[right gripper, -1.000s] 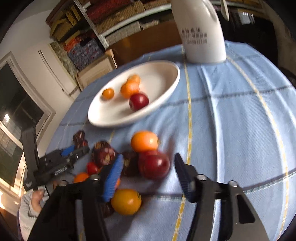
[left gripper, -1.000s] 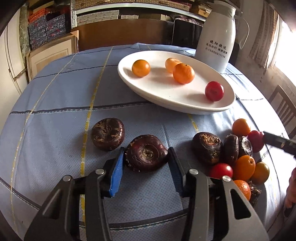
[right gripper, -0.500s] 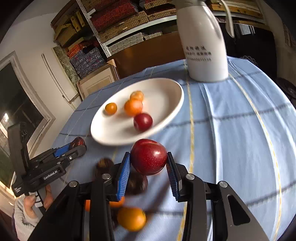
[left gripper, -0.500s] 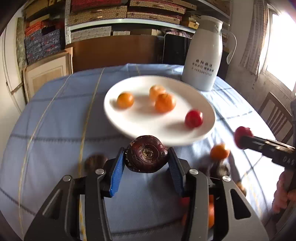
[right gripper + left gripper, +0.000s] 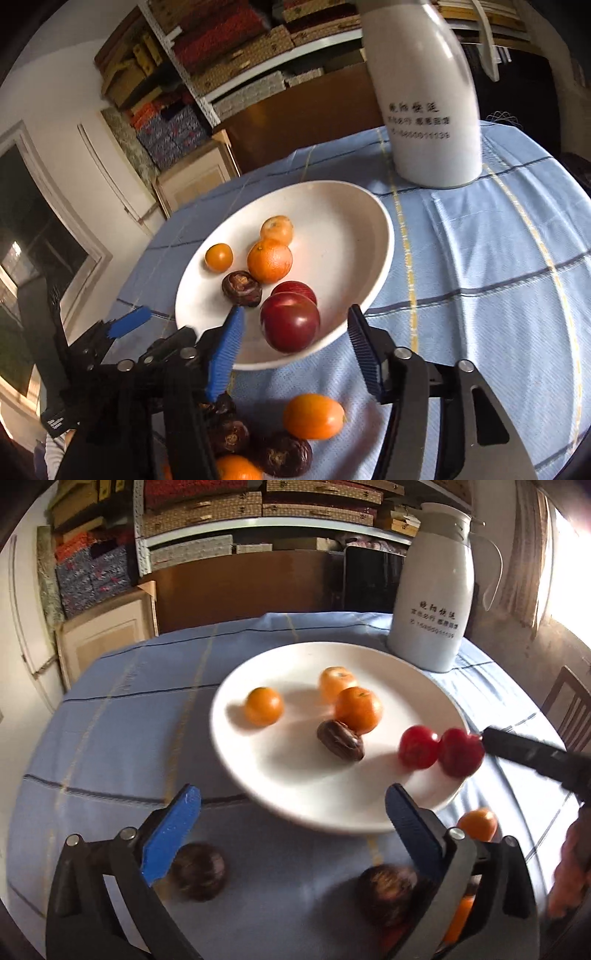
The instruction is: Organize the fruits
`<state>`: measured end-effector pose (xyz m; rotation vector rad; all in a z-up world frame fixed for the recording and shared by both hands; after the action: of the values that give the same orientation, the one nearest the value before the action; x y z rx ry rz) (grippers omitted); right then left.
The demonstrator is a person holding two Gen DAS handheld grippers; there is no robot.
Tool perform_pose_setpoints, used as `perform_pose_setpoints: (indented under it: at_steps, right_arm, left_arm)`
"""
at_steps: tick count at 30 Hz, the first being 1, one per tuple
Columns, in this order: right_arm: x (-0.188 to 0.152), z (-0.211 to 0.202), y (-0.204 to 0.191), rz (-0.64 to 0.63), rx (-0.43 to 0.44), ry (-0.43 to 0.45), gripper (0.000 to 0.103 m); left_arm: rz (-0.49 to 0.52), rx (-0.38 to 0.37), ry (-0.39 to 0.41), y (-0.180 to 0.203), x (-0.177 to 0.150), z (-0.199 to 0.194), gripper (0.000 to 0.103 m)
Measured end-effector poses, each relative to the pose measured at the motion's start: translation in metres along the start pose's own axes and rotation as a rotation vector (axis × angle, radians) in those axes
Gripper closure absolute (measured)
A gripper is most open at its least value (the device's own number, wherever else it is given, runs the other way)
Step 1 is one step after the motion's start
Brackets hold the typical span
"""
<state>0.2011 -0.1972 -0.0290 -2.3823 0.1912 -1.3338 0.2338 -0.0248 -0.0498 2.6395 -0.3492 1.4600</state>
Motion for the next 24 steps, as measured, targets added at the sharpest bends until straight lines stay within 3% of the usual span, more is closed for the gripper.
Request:
perform_pose_setpoints:
  at_steps: [3, 7, 10, 14, 21, 24]
  right_arm:
    - [-0.006, -0.013, 0.002, 0.009, 0.001, 0.008, 0.033]
    - [-0.021, -0.024, 0.003, 0.017, 0.015, -0.018, 0.032]
    - [-0.031, -0.032, -0.001, 0.015, 0.037, -0.032, 0.031]
    - [-0.037, -0.043, -0.005, -0.002, 0.046, -0.015, 0.018]
    - [-0.043, -0.039, 0.0, -0.015, 0.018, -0.027, 0.016]
    - [-0.045, -0.034, 0.003, 0.005, 0.015, -0.054, 0.016]
  left_arm:
    - [0.024, 0.087, -0.005, -0.018, -0.008, -0.013, 0.005]
    - [0.111, 0.284, -0.03, -0.04, -0.033, -0.028, 0.005]
    - [0.088, 0.287, -0.079, -0.05, -0.051, -0.03, 0.005]
    - [0.089, 0.308, -0.077, -0.053, -0.054, -0.03, 0.005]
    - [-0.039, 0.184, -0.13, -0.061, -0.057, -0.013, 0.005]
    - [-0.116, 0.031, -0.182, -0.057, -0.064, -0.001, 0.004]
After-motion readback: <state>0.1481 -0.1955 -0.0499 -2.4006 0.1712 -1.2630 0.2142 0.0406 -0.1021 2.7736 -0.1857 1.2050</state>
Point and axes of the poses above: each gripper's, at about its wrist camera, not at the fingertips, and z roughly the way its jaws point, y to its right, x to its top, the point moved 5 cm from there along z, roughly the way its jaws point, and after that the axes turned 12 degrees about y, right-handed, at the moved point
